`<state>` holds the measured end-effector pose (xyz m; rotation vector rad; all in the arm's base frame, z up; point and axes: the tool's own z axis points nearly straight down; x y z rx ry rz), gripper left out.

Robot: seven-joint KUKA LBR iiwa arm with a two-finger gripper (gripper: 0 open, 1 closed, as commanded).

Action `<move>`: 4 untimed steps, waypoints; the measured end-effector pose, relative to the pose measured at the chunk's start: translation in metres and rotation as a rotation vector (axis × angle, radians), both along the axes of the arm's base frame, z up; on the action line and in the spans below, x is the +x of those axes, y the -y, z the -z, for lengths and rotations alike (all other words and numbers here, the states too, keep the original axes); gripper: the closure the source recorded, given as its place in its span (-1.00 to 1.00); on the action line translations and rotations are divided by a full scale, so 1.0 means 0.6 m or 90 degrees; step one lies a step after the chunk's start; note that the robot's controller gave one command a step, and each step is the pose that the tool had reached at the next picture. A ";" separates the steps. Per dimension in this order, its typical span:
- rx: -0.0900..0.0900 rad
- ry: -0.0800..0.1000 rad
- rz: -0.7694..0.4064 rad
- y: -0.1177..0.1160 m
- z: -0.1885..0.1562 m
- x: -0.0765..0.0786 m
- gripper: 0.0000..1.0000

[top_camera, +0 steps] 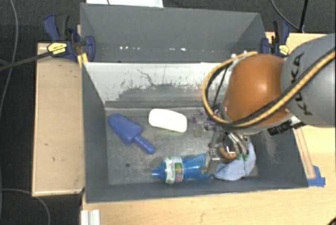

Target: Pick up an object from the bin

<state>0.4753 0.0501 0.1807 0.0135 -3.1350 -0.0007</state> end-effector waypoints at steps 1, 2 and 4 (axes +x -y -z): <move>0.000 0.006 0.001 0.000 -0.007 0.003 -1.00; 0.000 0.006 -0.069 -0.039 0.044 0.005 -1.00; 0.001 0.006 -0.240 -0.044 0.099 0.004 -1.00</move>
Offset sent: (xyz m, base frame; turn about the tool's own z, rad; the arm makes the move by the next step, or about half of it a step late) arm 0.0012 0.0401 -0.0497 -0.1855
